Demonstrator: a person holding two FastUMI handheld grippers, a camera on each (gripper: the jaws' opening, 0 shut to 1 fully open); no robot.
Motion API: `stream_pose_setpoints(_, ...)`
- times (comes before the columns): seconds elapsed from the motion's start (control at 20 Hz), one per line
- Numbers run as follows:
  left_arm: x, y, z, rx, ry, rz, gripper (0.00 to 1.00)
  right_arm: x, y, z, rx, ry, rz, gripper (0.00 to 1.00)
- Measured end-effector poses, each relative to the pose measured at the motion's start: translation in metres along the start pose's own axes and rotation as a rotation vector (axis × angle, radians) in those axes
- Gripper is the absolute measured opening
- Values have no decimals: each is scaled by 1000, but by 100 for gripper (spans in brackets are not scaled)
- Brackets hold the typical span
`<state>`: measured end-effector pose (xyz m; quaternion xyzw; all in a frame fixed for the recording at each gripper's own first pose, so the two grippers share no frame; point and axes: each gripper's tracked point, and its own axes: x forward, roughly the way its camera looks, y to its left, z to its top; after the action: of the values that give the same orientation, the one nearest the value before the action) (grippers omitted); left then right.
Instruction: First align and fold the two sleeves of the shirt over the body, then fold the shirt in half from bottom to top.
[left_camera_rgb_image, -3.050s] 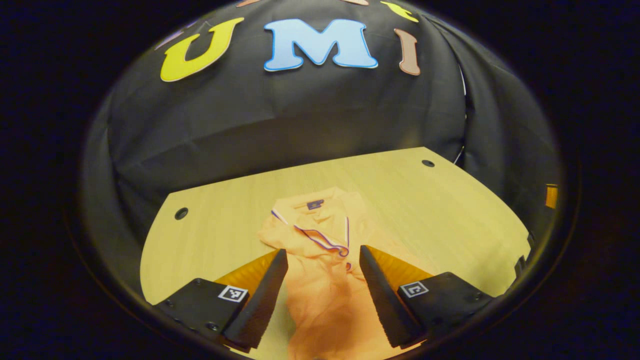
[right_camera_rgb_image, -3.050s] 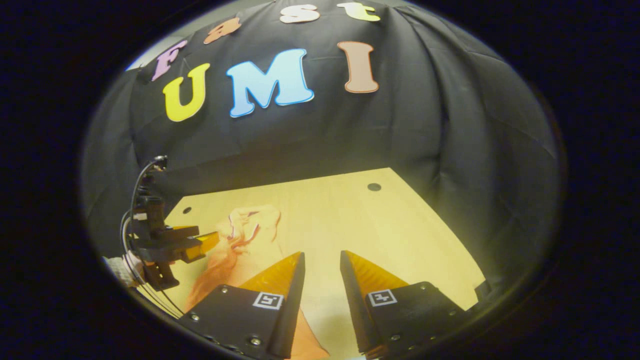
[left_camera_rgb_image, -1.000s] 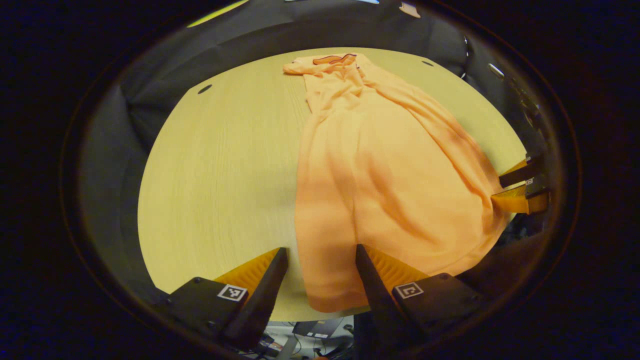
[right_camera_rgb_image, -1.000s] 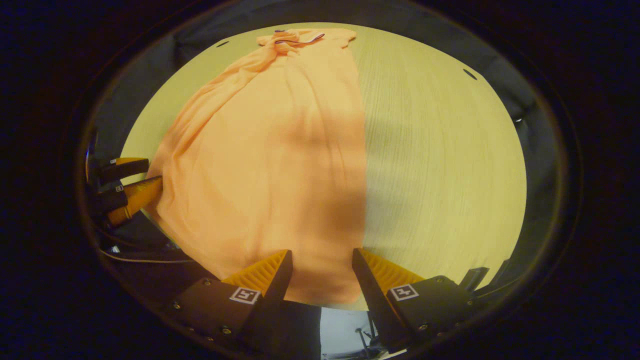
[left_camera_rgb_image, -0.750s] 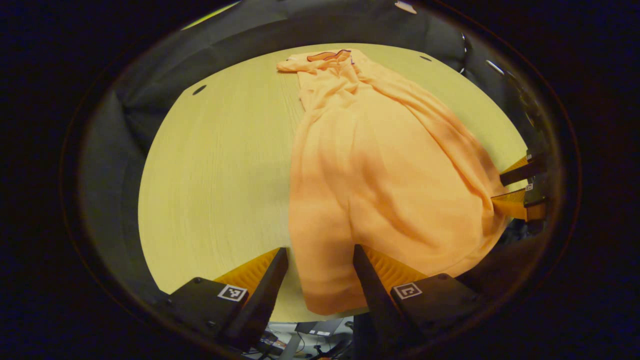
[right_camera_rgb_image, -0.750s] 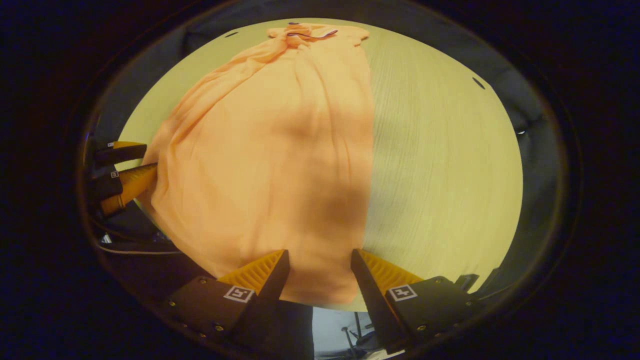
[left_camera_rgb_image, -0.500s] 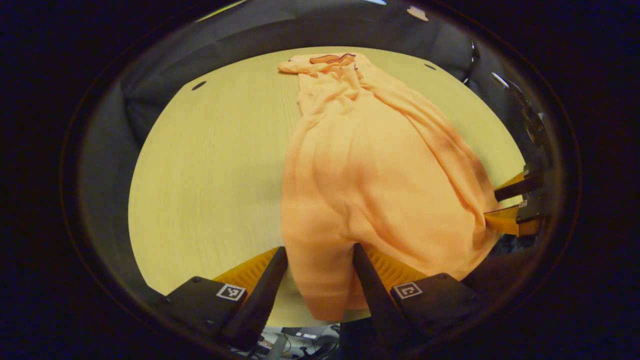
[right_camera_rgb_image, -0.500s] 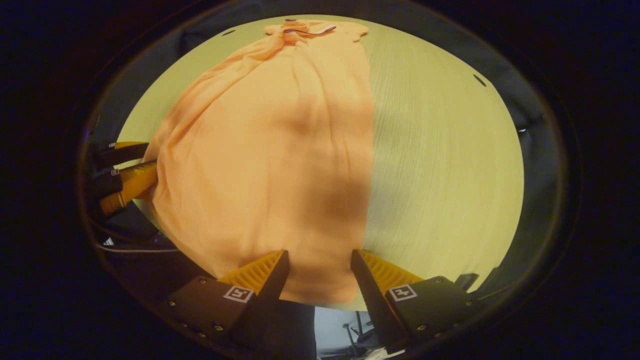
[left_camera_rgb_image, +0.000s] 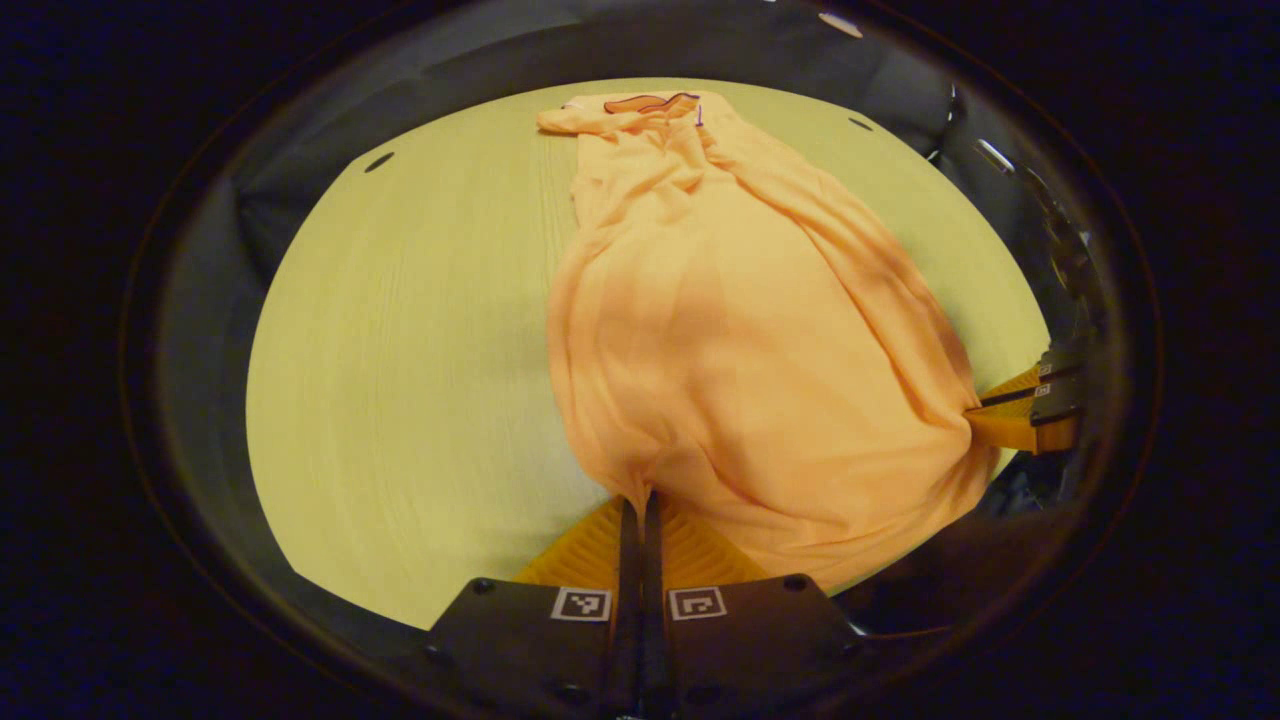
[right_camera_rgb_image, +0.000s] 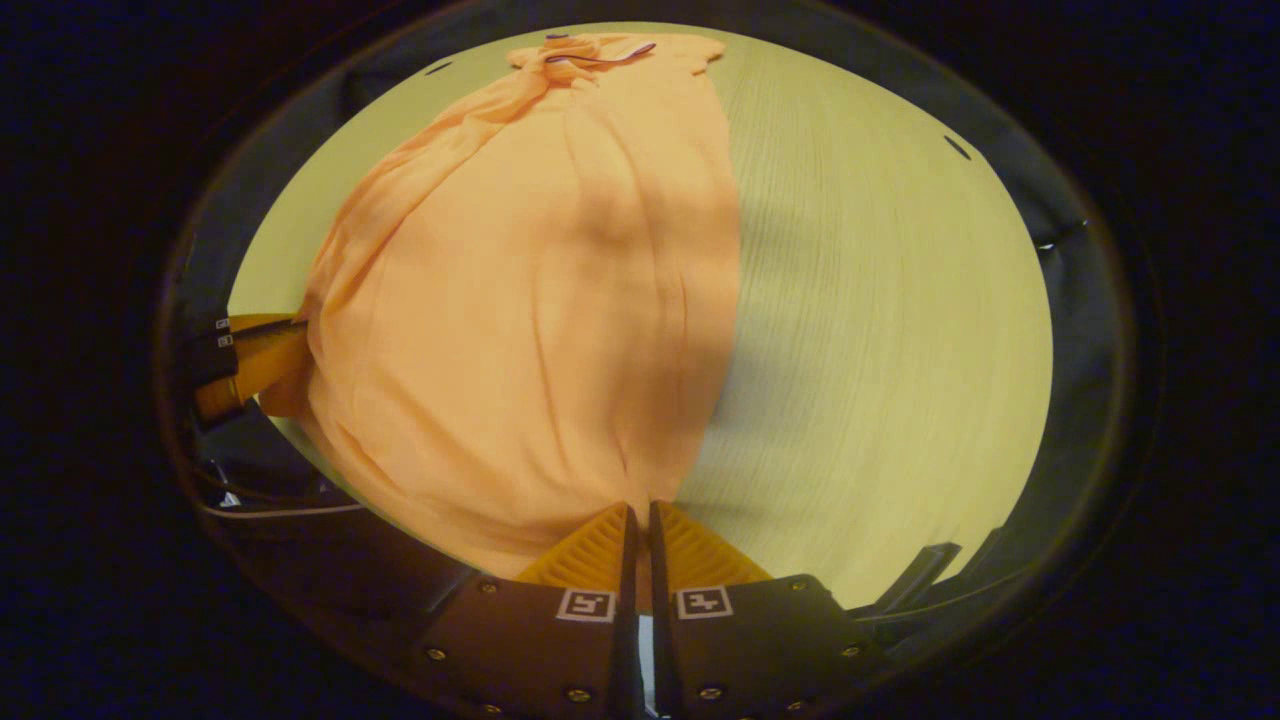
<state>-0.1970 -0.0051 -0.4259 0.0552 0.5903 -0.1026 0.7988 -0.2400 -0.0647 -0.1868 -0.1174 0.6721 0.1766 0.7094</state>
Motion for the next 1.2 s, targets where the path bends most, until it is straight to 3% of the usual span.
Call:
stream_pose_setpoints(0.1, -2, -1, 0, 19, 2, 8, 6, -1, 0, 0, -3, -13, 4, 1)
stream_pose_setpoints(0.7, -25, 9, 34, -7, -92, 5, 6, -24, -9, 22, 108, -112, 18, 1)
stream_pose_setpoints(1.2, -53, 31, 136, -40, -246, 14, 6, -79, -26, 125, 139, -308, 32, 1)
